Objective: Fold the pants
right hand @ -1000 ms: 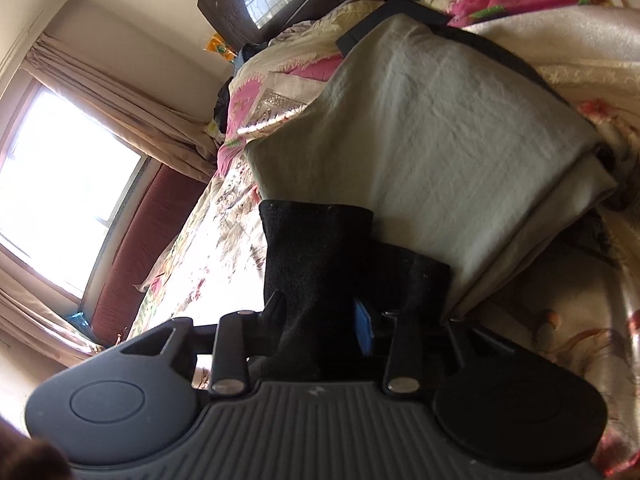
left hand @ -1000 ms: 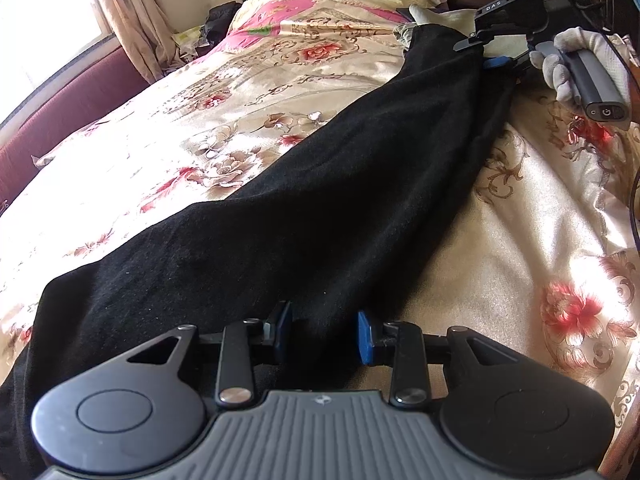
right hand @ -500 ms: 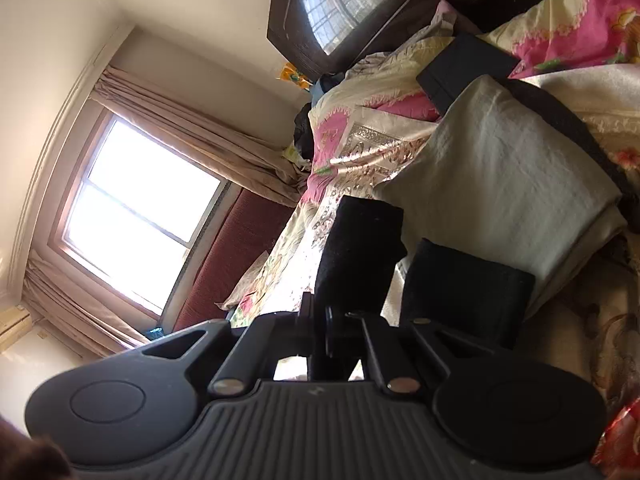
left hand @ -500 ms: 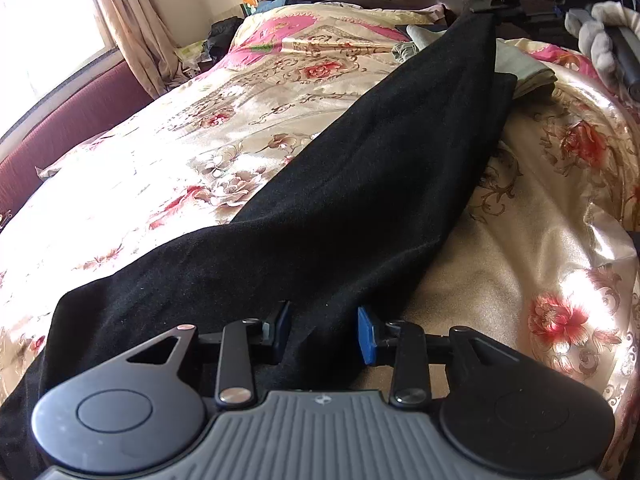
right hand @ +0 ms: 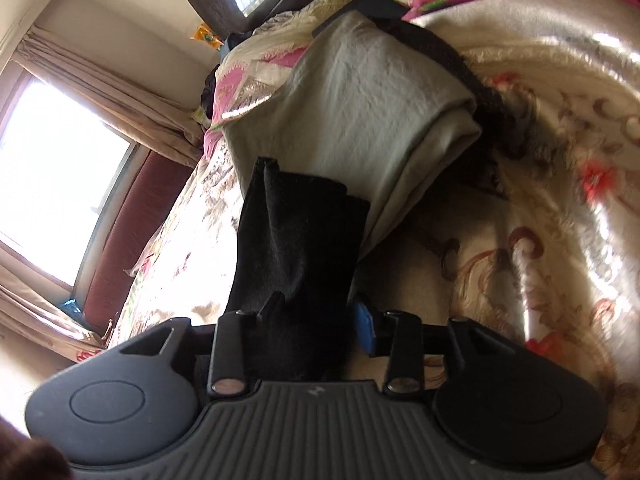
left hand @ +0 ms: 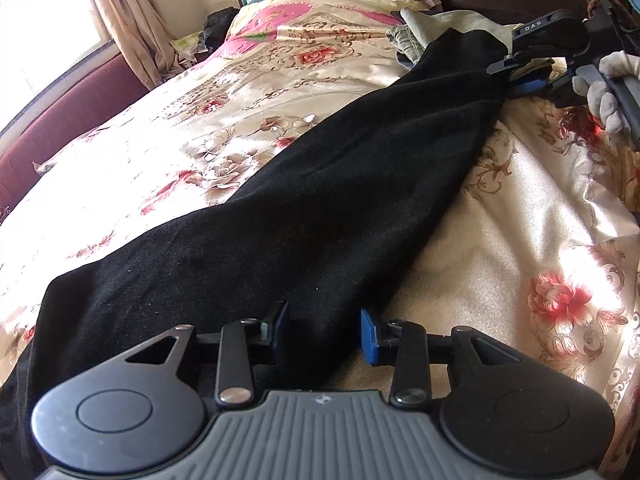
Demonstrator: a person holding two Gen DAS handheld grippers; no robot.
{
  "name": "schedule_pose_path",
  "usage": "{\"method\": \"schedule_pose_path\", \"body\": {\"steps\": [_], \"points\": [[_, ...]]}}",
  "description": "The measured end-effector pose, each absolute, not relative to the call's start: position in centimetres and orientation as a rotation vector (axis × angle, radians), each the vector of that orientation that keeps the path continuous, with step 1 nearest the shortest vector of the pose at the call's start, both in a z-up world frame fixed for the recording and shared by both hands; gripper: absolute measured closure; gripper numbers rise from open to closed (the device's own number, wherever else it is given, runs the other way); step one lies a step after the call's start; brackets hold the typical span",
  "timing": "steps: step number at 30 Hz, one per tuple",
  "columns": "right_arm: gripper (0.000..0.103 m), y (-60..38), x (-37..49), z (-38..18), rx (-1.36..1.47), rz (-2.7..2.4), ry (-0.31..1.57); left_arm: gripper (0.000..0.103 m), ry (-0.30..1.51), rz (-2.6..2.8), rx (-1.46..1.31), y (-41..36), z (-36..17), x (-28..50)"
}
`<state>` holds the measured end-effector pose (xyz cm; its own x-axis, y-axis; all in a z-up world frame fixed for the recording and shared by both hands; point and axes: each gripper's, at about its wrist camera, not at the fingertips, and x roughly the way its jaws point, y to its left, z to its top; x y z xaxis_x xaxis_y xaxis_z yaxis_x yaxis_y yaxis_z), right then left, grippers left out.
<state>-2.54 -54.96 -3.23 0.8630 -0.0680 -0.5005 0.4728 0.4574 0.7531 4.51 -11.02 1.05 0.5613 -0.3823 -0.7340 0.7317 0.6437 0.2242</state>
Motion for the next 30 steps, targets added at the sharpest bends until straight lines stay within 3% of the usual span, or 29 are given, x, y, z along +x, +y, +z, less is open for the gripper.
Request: {"method": "schedule_pose_path", "body": {"steps": [6,7,8,11,14,19,22,25,27,28,30], "points": [[0.061,-54.1,1.8,-6.6,1.151,-0.261,0.437,0.051,0.704,-0.693,0.563,-11.0,1.1,4.5],[0.071,-54.1,1.9,-6.4,1.152,-0.269,0.433,0.051,0.703,-0.69,0.562,-11.0,1.2,4.5],[0.093,-54.1,1.8,-6.1,1.162,-0.264,0.426,0.051,0.702,-0.688,0.56,-11.0,1.3,4.6],[0.094,-54.4,-0.4,-4.1,1.298,-0.166,0.314,0.05,0.692,-0.691,0.54,-10.6,1.8,4.6],[0.094,-53.7,-2.3,-0.6,1.166,-0.164,0.24,0.043,0.714,-0.688,0.519,-10.3,1.4,4.8],[0.094,-53.9,0.3,-3.6,1.127,-0.281,0.427,0.043,0.726,-0.677,0.517,-10.4,0.9,4.9],[0.088,-54.2,-0.1,-4.2,1.199,-0.239,0.349,0.043,0.707,-0.694,0.494,-10.2,1.8,4.8],[0.07,-55.4,0.1,-5.8,1.292,-0.237,0.33,0.042,0.73,-0.696,0.486,-10.8,1.2,5.4],[0.075,-55.9,0.0,-6.0,1.344,-0.235,0.31,0.042,0.755,-0.702,0.49,-11.5,0.2,5.5],[0.089,-55.8,-0.3,-5.5,1.347,-0.224,0.289,0.042,0.751,-0.699,0.496,-11.8,-0.1,5.3],[0.093,-55.3,-0.8,-3.7,1.308,-0.19,0.279,0.043,0.729,-0.727,0.487,-12.3,0.1,4.8]]}}
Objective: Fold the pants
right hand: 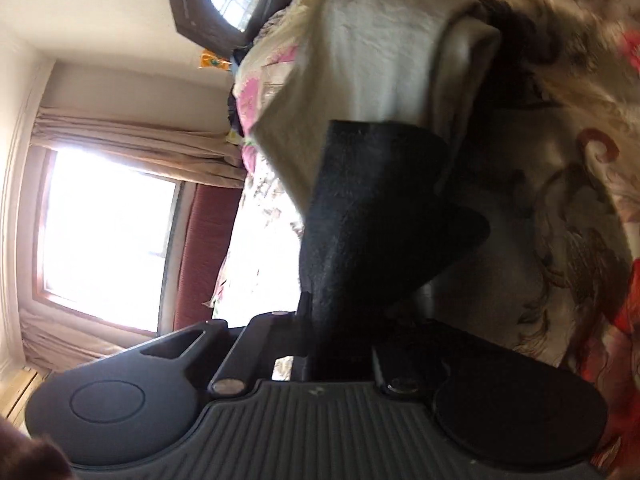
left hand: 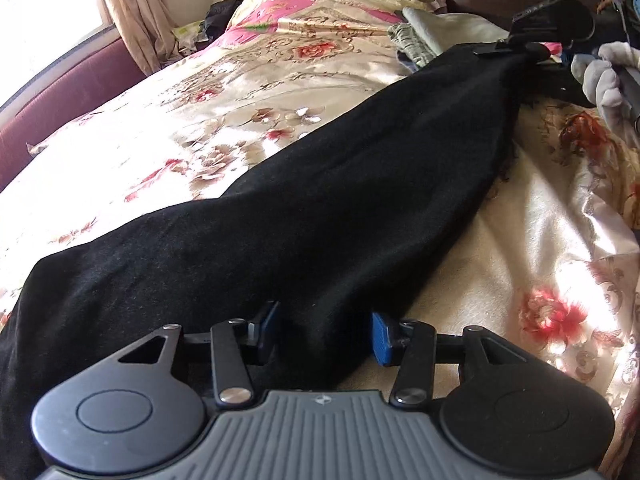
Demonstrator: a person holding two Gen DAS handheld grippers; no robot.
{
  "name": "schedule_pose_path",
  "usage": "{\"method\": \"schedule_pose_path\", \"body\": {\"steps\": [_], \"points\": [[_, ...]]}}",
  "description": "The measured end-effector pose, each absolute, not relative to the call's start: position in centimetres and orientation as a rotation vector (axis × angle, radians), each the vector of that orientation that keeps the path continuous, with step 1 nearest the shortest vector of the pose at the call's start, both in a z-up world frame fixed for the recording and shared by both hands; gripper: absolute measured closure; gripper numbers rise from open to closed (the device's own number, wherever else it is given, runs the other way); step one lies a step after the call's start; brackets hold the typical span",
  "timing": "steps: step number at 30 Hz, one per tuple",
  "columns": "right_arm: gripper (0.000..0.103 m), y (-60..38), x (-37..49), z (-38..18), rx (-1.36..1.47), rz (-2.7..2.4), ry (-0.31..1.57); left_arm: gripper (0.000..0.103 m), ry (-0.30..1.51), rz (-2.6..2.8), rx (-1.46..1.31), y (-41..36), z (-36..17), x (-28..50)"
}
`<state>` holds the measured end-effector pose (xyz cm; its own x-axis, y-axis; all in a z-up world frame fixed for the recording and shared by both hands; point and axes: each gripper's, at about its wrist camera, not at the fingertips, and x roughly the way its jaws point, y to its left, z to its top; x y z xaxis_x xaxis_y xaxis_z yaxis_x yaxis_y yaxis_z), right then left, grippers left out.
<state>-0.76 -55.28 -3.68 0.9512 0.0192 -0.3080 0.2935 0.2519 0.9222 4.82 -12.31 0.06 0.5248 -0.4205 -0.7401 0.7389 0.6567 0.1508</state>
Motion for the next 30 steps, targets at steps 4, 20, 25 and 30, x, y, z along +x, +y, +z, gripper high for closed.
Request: {"method": "schedule_pose_path", "body": {"steps": [4,20,25,30], "points": [[0.094,-53.9,-0.4,1.0,1.177,-0.16,0.287,0.042,0.647,-0.785,0.423,-13.5,0.8,3.6],[0.094,-24.9,11.1,8.2,0.347,0.259,0.573,0.04,0.701,-0.573,0.146,-1.2,0.9,4.3],[0.094,-14.3,12.2,7.0,0.146,0.392,0.629,0.04,0.718,-0.438,0.056,4.7,0.3,3.7],[0.094,-7.9,13.3,6.8,0.047,0.467,0.66,0.04,0.694,-0.425,-0.037,7.6,0.4,2.6]]}}
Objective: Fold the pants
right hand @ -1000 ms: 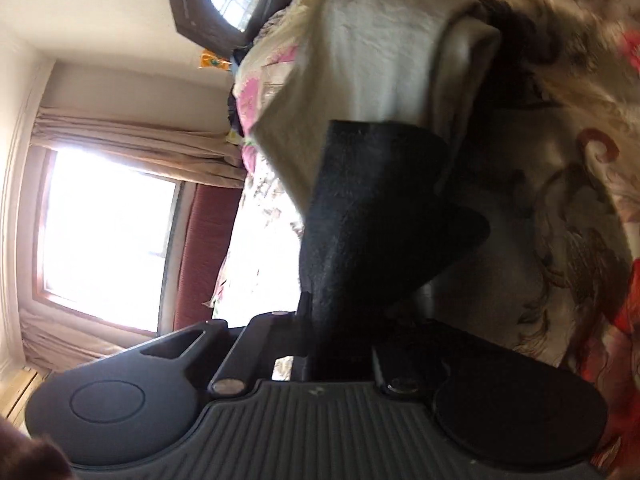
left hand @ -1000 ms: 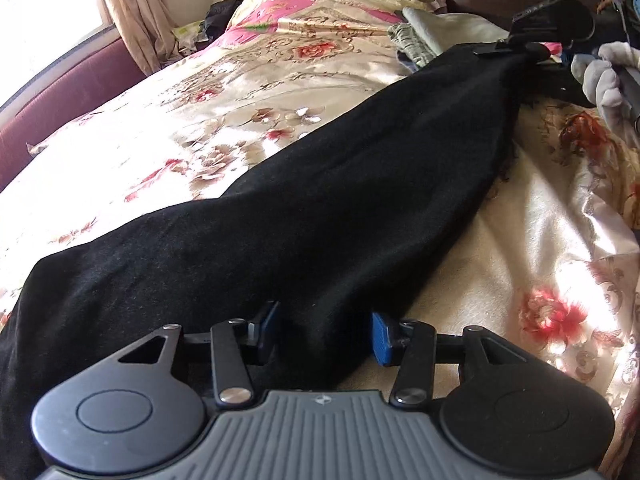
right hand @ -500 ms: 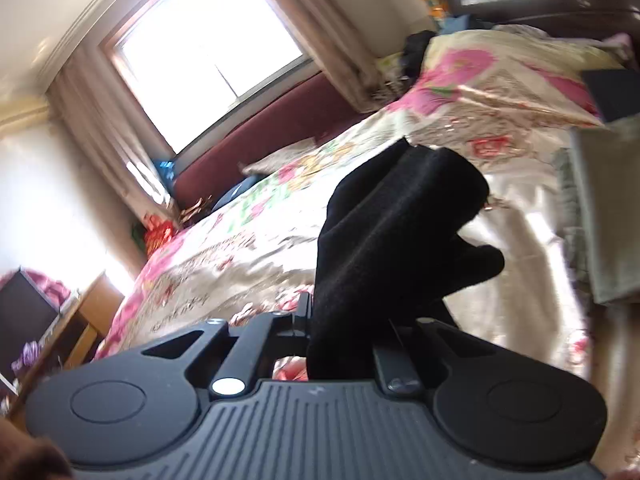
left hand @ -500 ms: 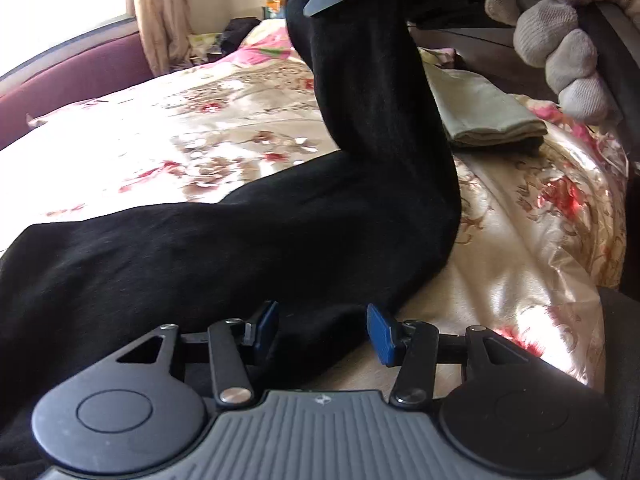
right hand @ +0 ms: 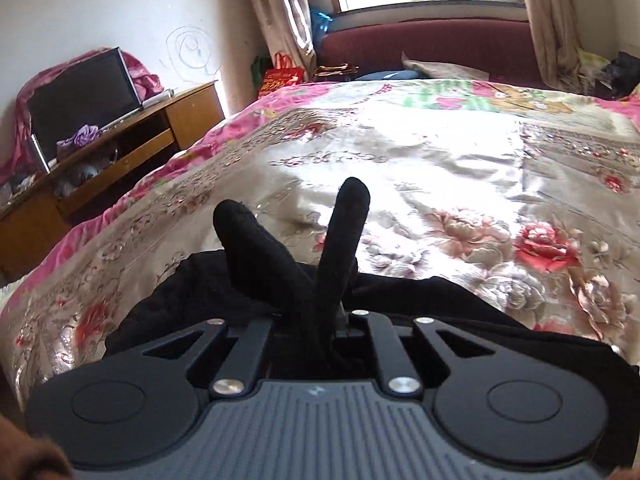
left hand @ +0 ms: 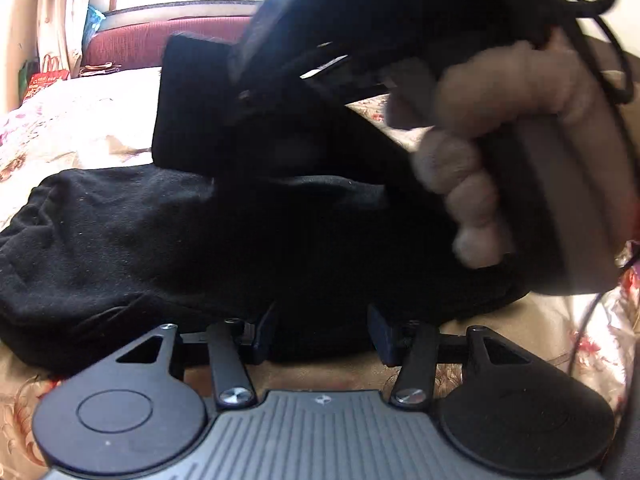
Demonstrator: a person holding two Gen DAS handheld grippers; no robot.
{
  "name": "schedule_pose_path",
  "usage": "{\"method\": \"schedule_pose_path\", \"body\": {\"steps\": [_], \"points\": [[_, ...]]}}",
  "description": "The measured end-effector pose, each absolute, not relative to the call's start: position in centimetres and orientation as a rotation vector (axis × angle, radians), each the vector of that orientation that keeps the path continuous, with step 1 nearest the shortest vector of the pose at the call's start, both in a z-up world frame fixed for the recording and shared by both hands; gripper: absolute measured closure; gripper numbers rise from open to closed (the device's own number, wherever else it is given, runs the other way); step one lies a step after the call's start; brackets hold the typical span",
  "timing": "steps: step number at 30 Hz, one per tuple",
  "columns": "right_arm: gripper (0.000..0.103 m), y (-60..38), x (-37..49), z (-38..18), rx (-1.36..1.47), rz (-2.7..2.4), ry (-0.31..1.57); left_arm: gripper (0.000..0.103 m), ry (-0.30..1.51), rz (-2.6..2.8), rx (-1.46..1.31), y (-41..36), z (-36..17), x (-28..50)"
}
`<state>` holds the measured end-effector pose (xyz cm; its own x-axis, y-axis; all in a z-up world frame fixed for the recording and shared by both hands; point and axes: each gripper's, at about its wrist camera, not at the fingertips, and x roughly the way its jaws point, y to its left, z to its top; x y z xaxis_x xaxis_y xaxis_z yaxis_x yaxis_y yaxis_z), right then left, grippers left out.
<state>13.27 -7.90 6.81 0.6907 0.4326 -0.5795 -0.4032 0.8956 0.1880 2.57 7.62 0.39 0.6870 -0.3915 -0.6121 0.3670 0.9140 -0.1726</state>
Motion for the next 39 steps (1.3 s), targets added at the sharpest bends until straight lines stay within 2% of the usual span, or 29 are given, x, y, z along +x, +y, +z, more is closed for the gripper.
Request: {"method": "schedule_pose_path", "body": {"steps": [14,20,24,29,36,39], "points": [[0.093,2.5,13.6,8.2,-0.104,0.532,0.553,0.039,0.631,-0.353,-0.225,12.5,1.4,1.3],[0.089,5.8,14.8,4.4,-0.208,0.656,0.738,0.038,0.657,-0.317,-0.134,11.8,1.1,0.8],[0.085,6.6,14.9,2.9,-0.228,0.696,0.795,0.034,0.676,-0.328,-0.108,11.6,0.9,0.5],[0.092,7.7,13.6,3.1,-0.305,0.685,0.729,0.034,0.669,-0.326,-0.105,11.4,1.0,0.8],[0.092,8.3,12.8,5.4,-0.257,0.731,0.596,0.034,0.665,-0.298,-0.21,13.4,0.6,0.5],[0.092,9.3,13.4,4.5,-0.295,0.785,0.656,0.034,0.671,-0.287,-0.2,13.1,0.5,0.4]]}}
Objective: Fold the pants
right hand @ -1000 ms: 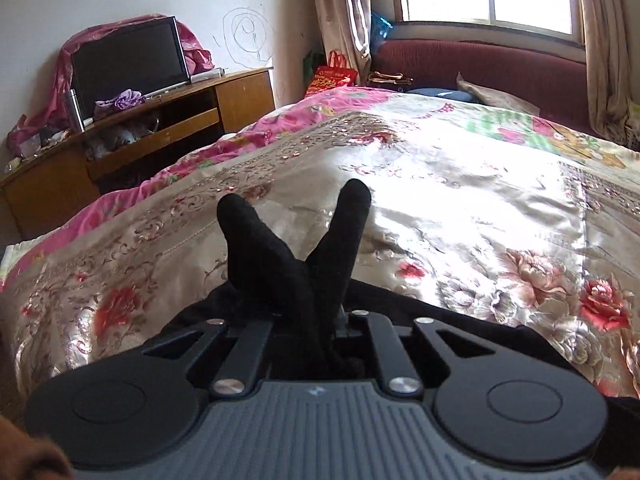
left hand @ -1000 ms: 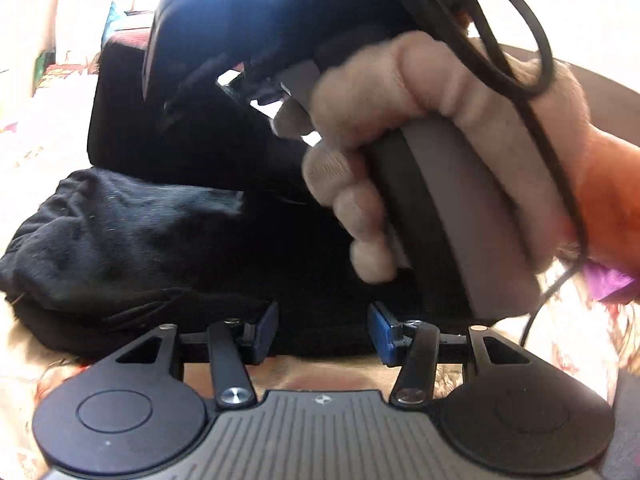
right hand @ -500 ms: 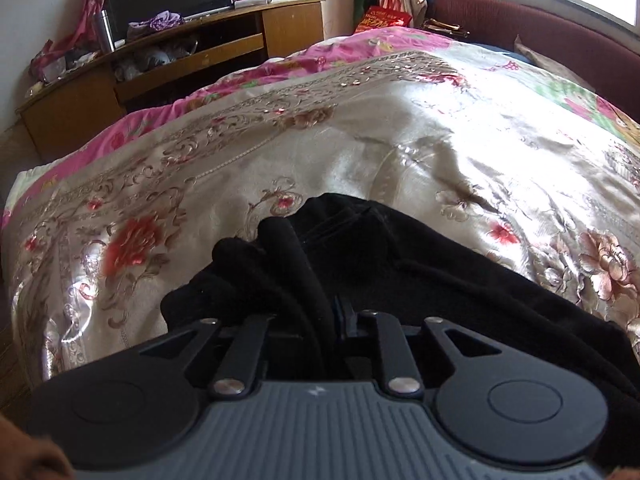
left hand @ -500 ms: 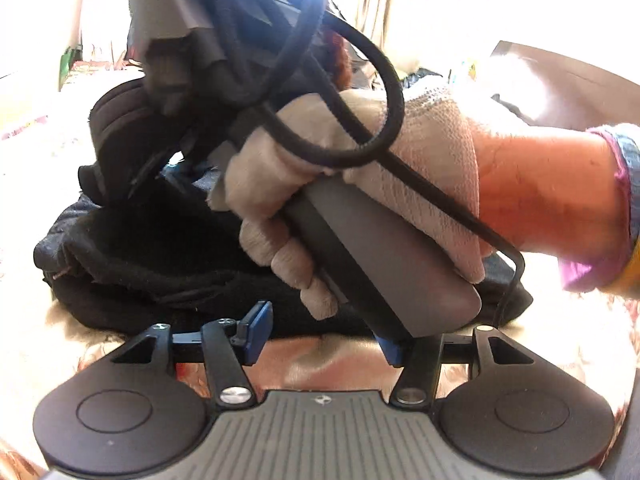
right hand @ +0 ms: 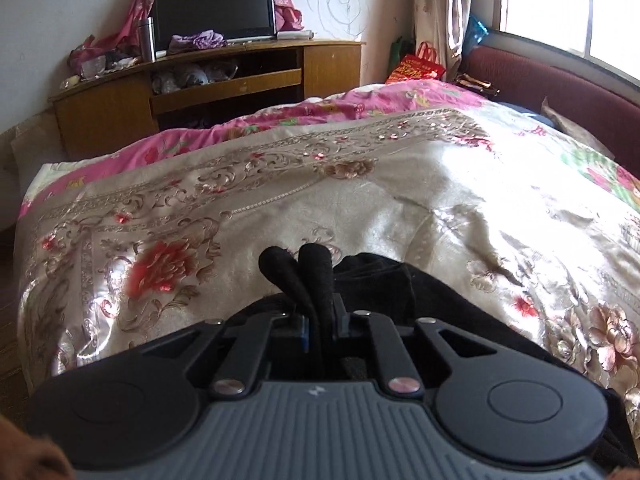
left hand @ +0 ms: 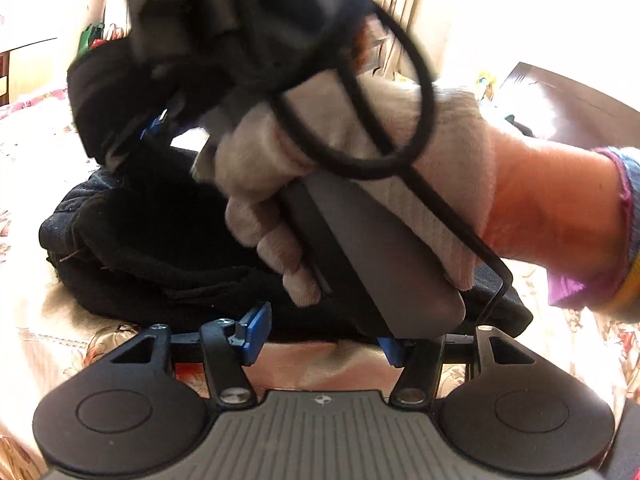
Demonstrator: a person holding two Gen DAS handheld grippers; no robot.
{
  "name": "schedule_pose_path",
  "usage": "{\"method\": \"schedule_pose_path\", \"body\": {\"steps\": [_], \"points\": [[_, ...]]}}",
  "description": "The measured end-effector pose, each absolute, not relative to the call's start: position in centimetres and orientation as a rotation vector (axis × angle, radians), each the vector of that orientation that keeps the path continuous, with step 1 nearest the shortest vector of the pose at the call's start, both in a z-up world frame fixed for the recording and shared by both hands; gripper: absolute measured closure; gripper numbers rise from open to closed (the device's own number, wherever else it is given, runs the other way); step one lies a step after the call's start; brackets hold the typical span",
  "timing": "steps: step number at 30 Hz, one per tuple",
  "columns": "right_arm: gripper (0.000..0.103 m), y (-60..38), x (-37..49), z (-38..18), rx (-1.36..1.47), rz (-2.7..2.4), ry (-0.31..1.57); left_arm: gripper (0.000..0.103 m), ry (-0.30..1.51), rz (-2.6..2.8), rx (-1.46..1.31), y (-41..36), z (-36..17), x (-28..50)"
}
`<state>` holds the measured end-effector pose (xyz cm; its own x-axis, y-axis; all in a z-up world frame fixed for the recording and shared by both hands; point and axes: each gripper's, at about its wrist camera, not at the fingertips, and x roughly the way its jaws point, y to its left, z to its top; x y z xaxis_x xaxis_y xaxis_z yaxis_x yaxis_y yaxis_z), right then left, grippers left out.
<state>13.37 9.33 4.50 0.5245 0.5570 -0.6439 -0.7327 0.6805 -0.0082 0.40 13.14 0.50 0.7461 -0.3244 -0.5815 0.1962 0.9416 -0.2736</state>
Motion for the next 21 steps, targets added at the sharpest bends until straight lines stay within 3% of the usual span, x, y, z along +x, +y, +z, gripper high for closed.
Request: {"method": "schedule_pose_path", "body": {"steps": [5,11,15,21], "points": [[0.088,10.3,14.3,1.8,-0.35,0.849,0.779,0.034,0.676,-0.28,-0.146,12.0,0.8,0.1],[0.072,6.7,13.9,6.5,-0.233,0.948,0.686,0.034,0.673,-0.234,-0.213,14.4,1.6,0.6],[0.07,2.3,14.2,9.3,-0.148,0.875,0.605,0.032,0.589,-0.151,-0.258,17.2,3.8,1.5],[0.068,-3.3,14.8,7.4,-0.072,0.703,0.679,0.03,0.529,0.037,-0.189,18.9,4.9,5.7]]}}
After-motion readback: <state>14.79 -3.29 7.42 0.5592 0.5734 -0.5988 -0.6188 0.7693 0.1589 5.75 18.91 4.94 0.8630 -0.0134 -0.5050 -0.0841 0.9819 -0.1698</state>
